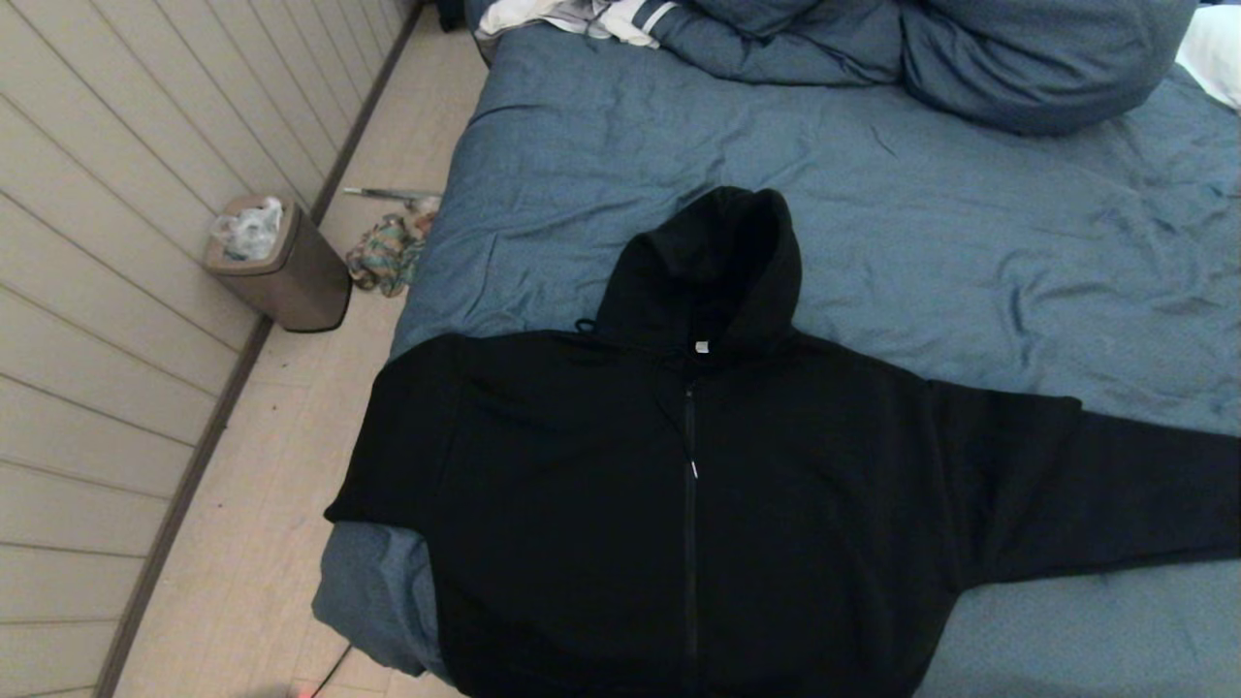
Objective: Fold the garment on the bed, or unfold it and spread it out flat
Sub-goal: Fold the black sweatshirt
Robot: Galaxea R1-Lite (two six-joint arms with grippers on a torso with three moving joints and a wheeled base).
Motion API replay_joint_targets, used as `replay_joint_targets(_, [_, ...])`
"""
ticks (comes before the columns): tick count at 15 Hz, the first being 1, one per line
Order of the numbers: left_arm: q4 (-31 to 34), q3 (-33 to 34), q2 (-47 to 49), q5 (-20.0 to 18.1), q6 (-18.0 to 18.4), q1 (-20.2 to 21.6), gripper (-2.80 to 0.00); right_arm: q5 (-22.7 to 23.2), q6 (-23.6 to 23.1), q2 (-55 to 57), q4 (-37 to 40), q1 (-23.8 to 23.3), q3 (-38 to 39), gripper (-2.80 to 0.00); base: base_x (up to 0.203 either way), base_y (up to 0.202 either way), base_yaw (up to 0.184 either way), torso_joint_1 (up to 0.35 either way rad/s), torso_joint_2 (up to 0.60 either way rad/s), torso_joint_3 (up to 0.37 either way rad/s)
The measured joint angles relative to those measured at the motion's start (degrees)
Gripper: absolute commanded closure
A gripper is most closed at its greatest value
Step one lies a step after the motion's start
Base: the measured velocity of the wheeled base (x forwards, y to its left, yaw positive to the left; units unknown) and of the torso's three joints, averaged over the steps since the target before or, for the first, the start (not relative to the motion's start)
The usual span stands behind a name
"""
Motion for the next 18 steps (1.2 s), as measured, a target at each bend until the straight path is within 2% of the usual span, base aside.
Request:
replay_joint_targets(2, [0.1,0.0,0.0,0.0,0.0,0.0,0.0,0.2,4.5,12.4,1.9,0.0,-9.0,0.0,0.0,0.0,0.0,0.0,0.0,0.0])
replay_joint_targets(5, [0.0,0.0,0.0,0.0,0.0,0.0,0.0,1.4,9.5,35.2,9.0,-0.7,-23.8,0.0,0.0,0.0,0.0,0.0,0.0,0.0])
replay_joint_targets(7, [0.0,0.0,0.0,0.0,0.0,0.0,0.0,3.0,10.9,48.9,13.5,-3.5,-31.4,0.0,0.0,0.0,0.0,0.0,0.0,0.0])
replay_joint_targets(8, [0.1,0.0,0.0,0.0,0.0,0.0,0.0,4.2,10.1,55.1,15.1,-6.8,-34.4,0.0,0.0,0.0,0.0,0.0,0.0,0.0])
replay_joint_targets(11, [0.0,0.0,0.0,0.0,0.0,0.0,0.0,10.5,3.2,69.8,18.3,-25.3,-42.3,0.0,0.0,0.0,0.0,0.0,0.0,0.0])
replay_joint_targets(14, [0.0,0.0,0.0,0.0,0.0,0.0,0.0,17.6,-9.1,85.3,24.6,-42.7,-54.5,0.0,0.0,0.0,0.0,0.0,0.0,0.0])
replay_joint_targets(16, [0.0,0.0,0.0,0.0,0.0,0.0,0.0,20.4,-16.6,95.3,28.8,-50.3,-64.1,0.0,0.0,0.0,0.0,0.0,0.0,0.0])
replay_joint_targets(18, [-0.1,0.1,0.0,0.0,0.0,0.0,0.0,21.7,-21.3,104.2,30.8,-55.0,-73.3,0.0,0.0,0.0,0.0,0.0,0.0,0.0])
